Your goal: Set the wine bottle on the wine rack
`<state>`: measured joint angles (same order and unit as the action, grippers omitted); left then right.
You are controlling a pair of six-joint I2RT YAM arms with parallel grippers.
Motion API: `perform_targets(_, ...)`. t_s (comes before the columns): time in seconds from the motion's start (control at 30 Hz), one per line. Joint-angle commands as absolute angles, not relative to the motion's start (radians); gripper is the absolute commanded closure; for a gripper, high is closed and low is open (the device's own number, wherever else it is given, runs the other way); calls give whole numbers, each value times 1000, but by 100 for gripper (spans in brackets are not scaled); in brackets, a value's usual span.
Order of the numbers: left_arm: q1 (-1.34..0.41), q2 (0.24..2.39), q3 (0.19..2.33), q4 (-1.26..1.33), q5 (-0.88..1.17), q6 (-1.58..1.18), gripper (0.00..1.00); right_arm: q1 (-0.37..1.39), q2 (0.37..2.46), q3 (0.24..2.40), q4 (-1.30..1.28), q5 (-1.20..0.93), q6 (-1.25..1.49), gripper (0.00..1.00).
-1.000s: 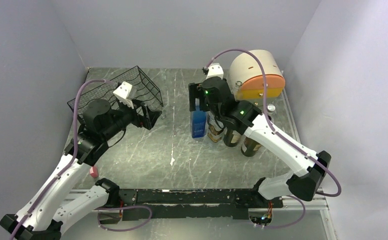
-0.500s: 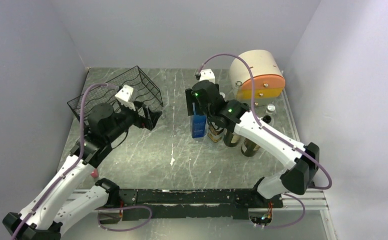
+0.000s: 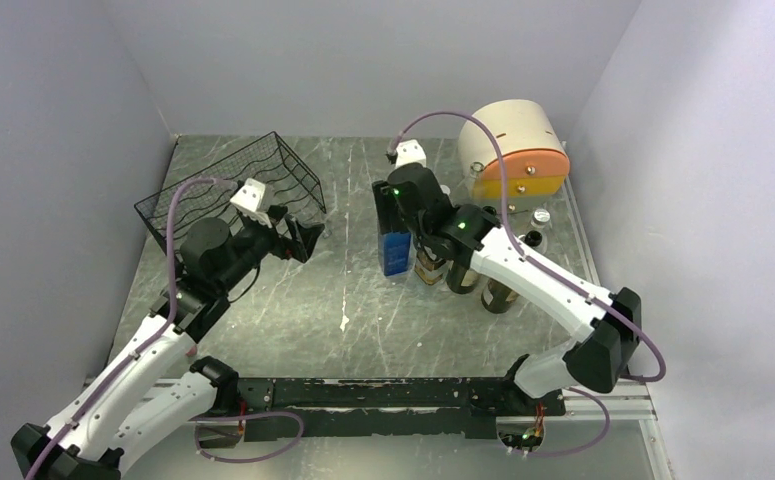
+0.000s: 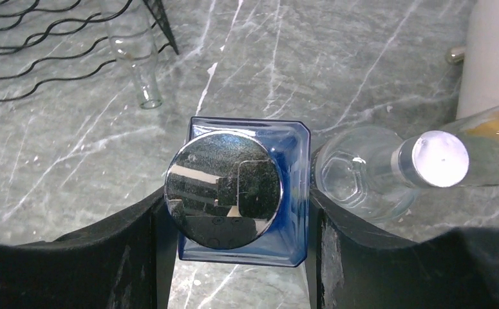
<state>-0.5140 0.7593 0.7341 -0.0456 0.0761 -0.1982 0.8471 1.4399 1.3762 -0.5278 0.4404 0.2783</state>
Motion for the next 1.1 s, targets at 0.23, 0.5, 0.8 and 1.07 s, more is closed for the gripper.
perform_targets(0.23, -525, 816, 559, 278, 264, -228, 5, 846, 1263, 1294, -337, 168, 286, 86)
perform_targets(0.5, -585, 885, 447, 475, 313, -178, 4, 846, 1209, 1259, -222, 125, 406, 88)
perform_targets(0.8, -620, 982, 453, 471, 401, -54, 5, 846, 1156, 1232, -136, 94, 446, 90)
perform_targets(1.07, -627, 1063, 471, 568, 377, -9, 5, 846, 1134, 1225, -104, 45, 453, 90)
